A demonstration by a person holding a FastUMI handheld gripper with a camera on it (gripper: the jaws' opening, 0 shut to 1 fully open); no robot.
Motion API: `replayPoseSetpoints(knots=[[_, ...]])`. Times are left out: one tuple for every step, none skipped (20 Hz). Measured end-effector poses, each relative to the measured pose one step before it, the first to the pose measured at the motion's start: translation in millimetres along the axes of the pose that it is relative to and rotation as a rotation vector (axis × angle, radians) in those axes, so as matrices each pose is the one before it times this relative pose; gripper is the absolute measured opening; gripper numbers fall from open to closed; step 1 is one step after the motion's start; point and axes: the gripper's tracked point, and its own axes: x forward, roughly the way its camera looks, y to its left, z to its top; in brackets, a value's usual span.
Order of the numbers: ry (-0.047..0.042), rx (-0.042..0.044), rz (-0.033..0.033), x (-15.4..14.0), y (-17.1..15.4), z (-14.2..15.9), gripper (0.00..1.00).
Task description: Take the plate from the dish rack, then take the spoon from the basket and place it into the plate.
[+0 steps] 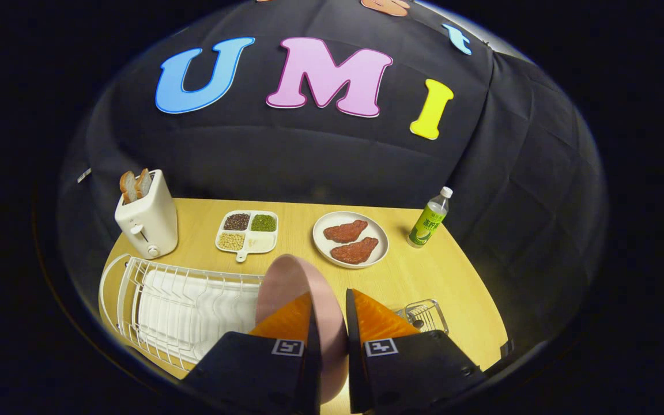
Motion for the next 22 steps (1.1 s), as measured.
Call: replayPoseSetpoints(knots=[[0.01672,0.01087,0.01651,-1.61,0.69,-4.94,0.23],[0.00786,0.01961,0.02981,-2.51,2.37,-1.85,0.22],[0.00080,0.01958,0.04141,-3.82,2.44,-1.50,0.22],[-0.00528,0.00682,0.04439,-4.52,1.90,-0.78,0.21],[-0.00377,-0.00327,0.03998,-7.23,-0.47,-1.21,0.21],[-0.00294,0.00039,0.03444,-7.27,-2.15,-1.33,0.21],[-0.00624,0.01034,0.02467,-8.89,-3.83,-0.41,0.21],[-0.00529,0.01824,0.01531,-9.32,-6.40,-1.27,0.21],[-0.00369,0.02490,0.01235,-9.29,-6.98,-1.17,0.21],[0.00067,0.02754,0.01373,-10.03,-7.34,-3.12,0.21],[0.00014,0.02924,0.01382,-9.68,-7.96,-2.87,0.21],[0.00343,0.02869,0.01104,-9.35,-9.37,-4.65,0.21],[0.00572,0.02395,0.01460,-9.17,-9.25,-5.25,0.21],[0.01107,0.01807,0.01334,-8.72,-9.76,-7.92,0.21],[0.01697,0.01358,0.01055,-7.70,-11.50,-8.58,0.21],[0.02181,0.00988,0.01293,-7.57,-11.09,-10.03,0.21],[0.01786,0.01165,0.02038,-6.47,-11.58,-10.34,0.21],[0.01537,0.01123,0.01296,-3.94,-10.64,-8.18,0.21],[0.02578,0.01437,0.00999,-2.27,-12.63,-11.32,0.21],[0.02646,0.01405,0.00961,-0.64,-11.94,-11.48,0.21],[0.02413,0.01335,0.01294,0.30,-11.89,-9.92,0.21],[0.02014,0.00715,0.01452,1.50,-7.79,-7.42,0.21]])
